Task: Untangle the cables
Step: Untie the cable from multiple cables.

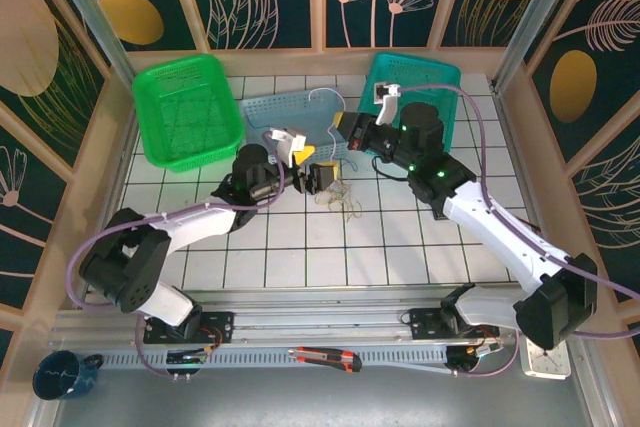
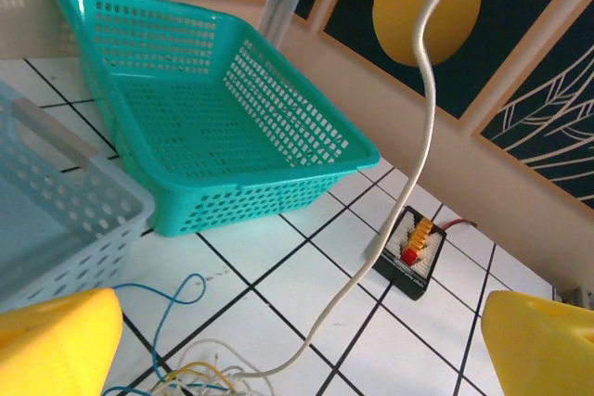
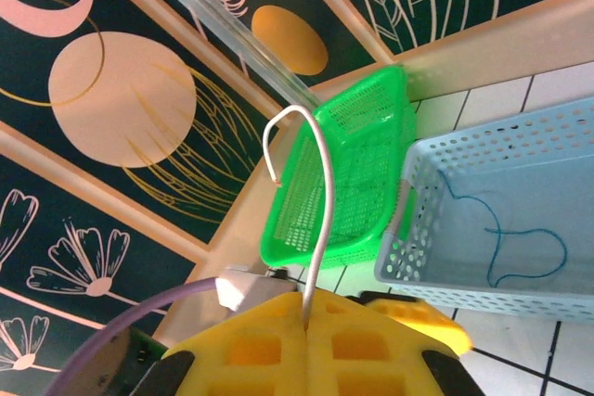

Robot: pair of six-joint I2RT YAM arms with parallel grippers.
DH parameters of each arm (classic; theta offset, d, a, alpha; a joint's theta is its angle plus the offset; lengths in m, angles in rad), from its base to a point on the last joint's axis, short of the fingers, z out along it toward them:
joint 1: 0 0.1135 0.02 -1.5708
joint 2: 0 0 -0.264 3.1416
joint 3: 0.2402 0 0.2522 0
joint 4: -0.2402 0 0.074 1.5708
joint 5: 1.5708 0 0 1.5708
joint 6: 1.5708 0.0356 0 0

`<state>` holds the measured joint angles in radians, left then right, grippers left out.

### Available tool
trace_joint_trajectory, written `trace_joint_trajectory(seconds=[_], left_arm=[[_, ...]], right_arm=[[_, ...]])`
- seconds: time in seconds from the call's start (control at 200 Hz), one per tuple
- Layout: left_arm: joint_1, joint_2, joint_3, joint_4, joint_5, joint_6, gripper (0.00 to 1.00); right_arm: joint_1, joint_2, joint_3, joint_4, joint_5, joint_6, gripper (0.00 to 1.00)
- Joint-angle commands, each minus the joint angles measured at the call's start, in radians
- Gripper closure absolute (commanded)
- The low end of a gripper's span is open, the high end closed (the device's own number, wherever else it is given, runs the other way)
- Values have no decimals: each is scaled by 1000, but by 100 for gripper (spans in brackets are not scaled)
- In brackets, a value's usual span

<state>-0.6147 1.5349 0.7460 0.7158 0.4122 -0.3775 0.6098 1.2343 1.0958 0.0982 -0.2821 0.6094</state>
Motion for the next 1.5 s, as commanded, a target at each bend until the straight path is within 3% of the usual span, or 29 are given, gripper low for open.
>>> trace_joint_trajectory(seconds=[0.0, 0.155, 0.535, 0.781, 1.096, 1.496], left_arm=[[-16, 35, 16, 99, 19, -9, 1], [-20, 79, -8, 187, -16, -62, 6], [-20, 173, -36, 247, -16, -102, 49], [-20, 242, -105, 268, -23, -101, 64], [-20, 280, -184, 287, -36, -92, 64], [-21, 323, -224, 311, -35, -101, 61]], right_arm=[[19, 5, 59, 18, -6, -16, 100], [31, -2, 98, 31, -18, 1, 100], [31, -11, 213, 127, -52, 73, 100], [19, 6, 305, 159, -48, 82, 100], [-56, 4, 375, 231, -70, 148, 100], [-267, 4, 475, 303, -95, 247, 100]])
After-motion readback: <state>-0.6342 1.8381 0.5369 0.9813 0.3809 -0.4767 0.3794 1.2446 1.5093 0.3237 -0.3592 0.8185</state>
